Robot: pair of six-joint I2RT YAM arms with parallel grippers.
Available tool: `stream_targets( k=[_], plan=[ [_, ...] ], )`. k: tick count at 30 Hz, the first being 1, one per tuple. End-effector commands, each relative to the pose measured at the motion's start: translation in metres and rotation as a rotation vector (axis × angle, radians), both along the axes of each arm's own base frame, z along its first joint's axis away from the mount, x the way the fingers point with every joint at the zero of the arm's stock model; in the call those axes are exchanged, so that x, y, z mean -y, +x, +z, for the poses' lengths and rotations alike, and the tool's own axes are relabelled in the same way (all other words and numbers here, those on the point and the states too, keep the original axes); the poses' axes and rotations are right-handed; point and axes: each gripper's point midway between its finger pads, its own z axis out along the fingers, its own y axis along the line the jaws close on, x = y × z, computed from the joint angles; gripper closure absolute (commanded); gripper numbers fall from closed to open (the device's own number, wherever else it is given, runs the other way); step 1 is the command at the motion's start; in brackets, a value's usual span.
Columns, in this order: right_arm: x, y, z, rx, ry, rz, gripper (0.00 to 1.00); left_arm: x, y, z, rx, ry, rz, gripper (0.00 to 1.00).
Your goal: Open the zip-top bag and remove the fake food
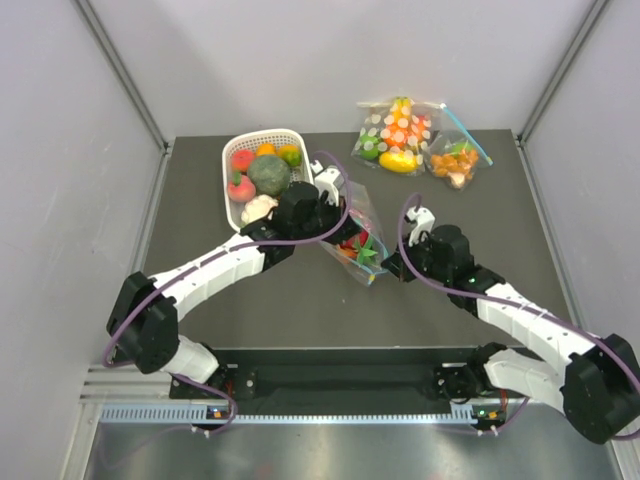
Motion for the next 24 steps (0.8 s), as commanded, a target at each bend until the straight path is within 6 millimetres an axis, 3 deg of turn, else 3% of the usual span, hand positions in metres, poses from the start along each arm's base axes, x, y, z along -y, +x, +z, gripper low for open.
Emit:
stream_targets(
  k=[1,11,24],
  plan=[
    [-0.005,0.016,0.017,0.071,0.012,-0.025,1.00,0.017,-0.004,0.044,0.030,-0.148,-0.101,1.00],
    [0.004,0.038,0.041,0.146,-0.033,-0.089,1.00,0.024,-0.026,0.052,-0.039,-0.142,-0.255,1.00],
    [0.016,0.061,0.053,0.173,-0.057,-0.149,1.00,0.020,-0.051,0.055,-0.096,-0.167,-0.455,1.00]
  ],
)
